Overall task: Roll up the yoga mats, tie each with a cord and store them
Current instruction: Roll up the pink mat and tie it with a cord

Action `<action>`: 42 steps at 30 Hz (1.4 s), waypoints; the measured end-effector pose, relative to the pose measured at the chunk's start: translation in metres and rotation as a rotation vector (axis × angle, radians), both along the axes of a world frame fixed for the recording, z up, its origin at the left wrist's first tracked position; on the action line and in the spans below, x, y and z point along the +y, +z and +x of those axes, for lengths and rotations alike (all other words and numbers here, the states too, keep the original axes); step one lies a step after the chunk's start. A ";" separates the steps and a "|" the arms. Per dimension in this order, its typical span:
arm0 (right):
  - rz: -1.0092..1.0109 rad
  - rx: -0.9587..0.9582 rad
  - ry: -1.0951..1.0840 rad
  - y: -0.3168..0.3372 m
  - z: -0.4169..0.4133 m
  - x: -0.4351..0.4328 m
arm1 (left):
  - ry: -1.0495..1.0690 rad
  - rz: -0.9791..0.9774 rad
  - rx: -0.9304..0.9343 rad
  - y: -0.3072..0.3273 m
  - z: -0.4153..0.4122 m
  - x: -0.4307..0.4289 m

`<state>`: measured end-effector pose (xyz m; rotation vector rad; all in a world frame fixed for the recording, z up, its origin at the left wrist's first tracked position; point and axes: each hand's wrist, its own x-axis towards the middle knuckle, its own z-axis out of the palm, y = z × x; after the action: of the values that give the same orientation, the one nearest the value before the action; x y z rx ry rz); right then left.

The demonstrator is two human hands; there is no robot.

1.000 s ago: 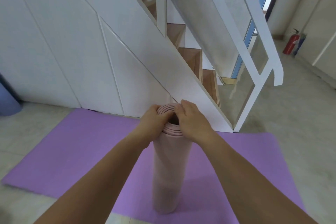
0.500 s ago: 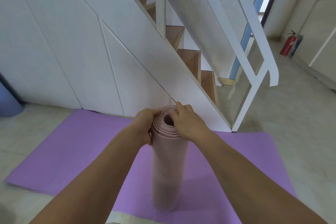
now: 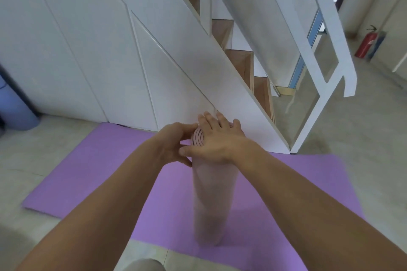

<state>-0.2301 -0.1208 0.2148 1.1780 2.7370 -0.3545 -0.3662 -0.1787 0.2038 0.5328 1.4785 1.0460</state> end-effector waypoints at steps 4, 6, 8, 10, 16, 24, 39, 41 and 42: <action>0.001 0.012 0.016 0.001 0.009 -0.005 | -0.045 0.106 0.267 0.003 0.000 -0.004; 0.002 0.014 0.023 0.001 0.011 -0.008 | -0.083 0.109 0.553 0.012 0.004 -0.002; -0.006 0.004 0.032 0.001 0.011 -0.011 | -0.053 0.105 0.705 0.015 0.007 0.000; -0.017 -0.003 0.052 0.003 0.010 -0.014 | 0.046 0.130 0.703 0.015 0.007 0.001; -0.003 0.004 0.056 0.001 0.011 -0.005 | 0.206 0.211 0.617 0.008 0.011 0.012; -0.013 0.031 0.071 -0.001 0.012 0.006 | 0.076 0.298 0.193 -0.010 0.041 -0.001; -0.030 0.152 0.009 -0.011 0.047 0.007 | 0.052 0.061 0.492 0.006 0.034 0.023; -0.072 0.175 -0.001 -0.011 0.052 0.009 | 0.078 0.112 0.717 -0.001 0.044 0.028; -0.095 0.195 -0.013 -0.009 0.055 0.011 | 0.088 0.130 0.778 -0.003 0.050 0.029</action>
<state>-0.1748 -0.1095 0.2062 1.1963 2.8387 -0.6246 -0.3165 -0.1501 0.2005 1.0547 2.1281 1.0601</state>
